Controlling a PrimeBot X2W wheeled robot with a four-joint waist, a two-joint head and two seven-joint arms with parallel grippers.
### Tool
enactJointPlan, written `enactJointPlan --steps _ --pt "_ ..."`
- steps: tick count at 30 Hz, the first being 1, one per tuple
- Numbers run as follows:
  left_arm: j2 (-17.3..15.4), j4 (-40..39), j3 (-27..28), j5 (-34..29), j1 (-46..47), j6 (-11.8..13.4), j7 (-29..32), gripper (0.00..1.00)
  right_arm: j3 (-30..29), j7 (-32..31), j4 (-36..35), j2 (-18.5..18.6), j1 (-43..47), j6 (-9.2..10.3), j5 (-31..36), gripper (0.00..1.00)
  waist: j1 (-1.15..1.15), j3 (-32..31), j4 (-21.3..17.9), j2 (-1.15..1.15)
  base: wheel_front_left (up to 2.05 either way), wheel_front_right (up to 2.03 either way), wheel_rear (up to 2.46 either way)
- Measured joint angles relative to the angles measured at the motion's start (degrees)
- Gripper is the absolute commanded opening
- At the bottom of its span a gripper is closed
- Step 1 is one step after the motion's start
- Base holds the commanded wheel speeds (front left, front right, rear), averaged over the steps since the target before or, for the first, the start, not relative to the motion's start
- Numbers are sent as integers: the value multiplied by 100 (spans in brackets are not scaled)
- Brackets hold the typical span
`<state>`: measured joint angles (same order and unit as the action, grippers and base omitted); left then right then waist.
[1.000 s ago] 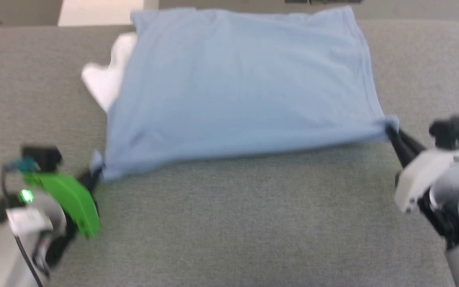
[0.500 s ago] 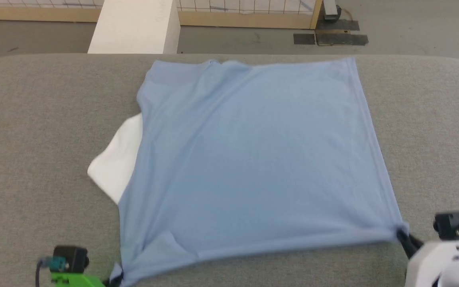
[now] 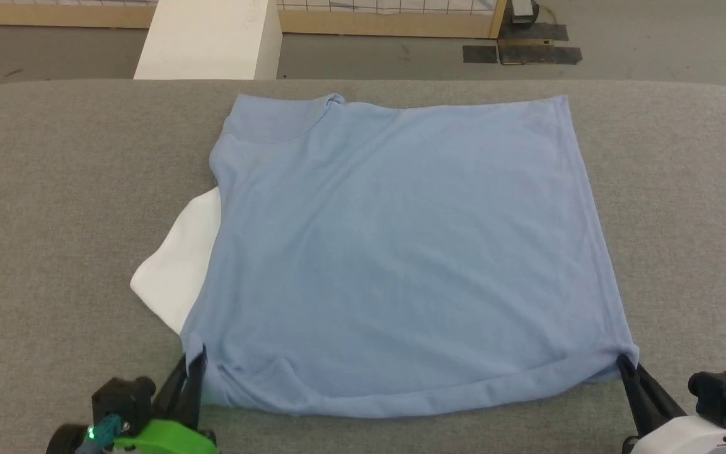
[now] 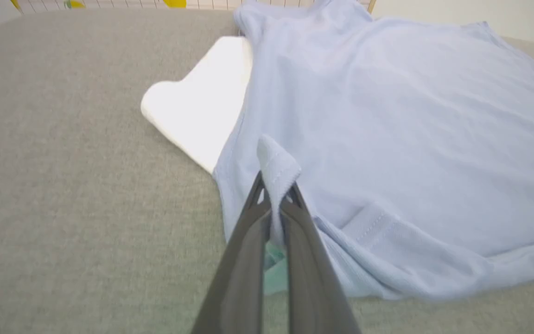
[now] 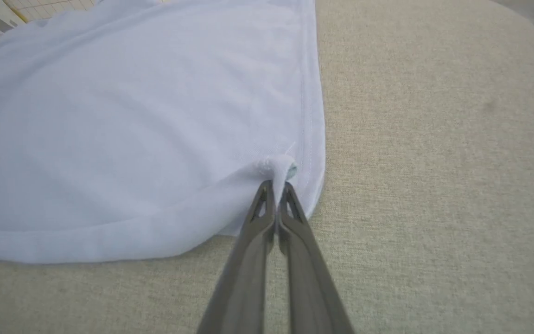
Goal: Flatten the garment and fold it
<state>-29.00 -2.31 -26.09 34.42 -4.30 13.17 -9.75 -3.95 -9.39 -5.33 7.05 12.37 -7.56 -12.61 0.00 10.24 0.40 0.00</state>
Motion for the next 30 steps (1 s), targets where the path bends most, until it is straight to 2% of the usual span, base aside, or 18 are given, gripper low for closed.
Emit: enactJointPlan --steps 5,11,15,23,27,28,30 --pt "81 330 54 -253 642 -96 -298 0 145 438 140 192 -390 0 56 0 0 37 -52 0 0 0 0" --pt "43 631 148 -415 1574 -380 -342 0 259 383 201 449 -1056 0 56 0 0 202 -101 0 0 0 0" --pt "-12 878 162 -403 2148 -598 -140 0 258 209 337 539 -1469 0 53 0 0 365 -125 0 0 0 0" --pt "-147 1629 183 -108 2952 -977 628 0 299 -753 824 591 -2315 0 -189 0 0 784 -207 0 0 0 0" --pt "-179 2058 92 223 3047 -1190 1405 0 282 -1457 1140 560 -2715 -1 -361 0 1 994 -260 0 0 0 0" --pt "-182 2209 75 433 3049 -1317 1715 0 242 -1823 1267 541 -2842 -1 -392 0 0 1072 -283 0 0 0 0" --pt "-207 2286 105 676 3117 -1427 1979 0 196 -2191 1361 509 -2985 -1 -436 0 0 1139 -302 0 0 0 0"
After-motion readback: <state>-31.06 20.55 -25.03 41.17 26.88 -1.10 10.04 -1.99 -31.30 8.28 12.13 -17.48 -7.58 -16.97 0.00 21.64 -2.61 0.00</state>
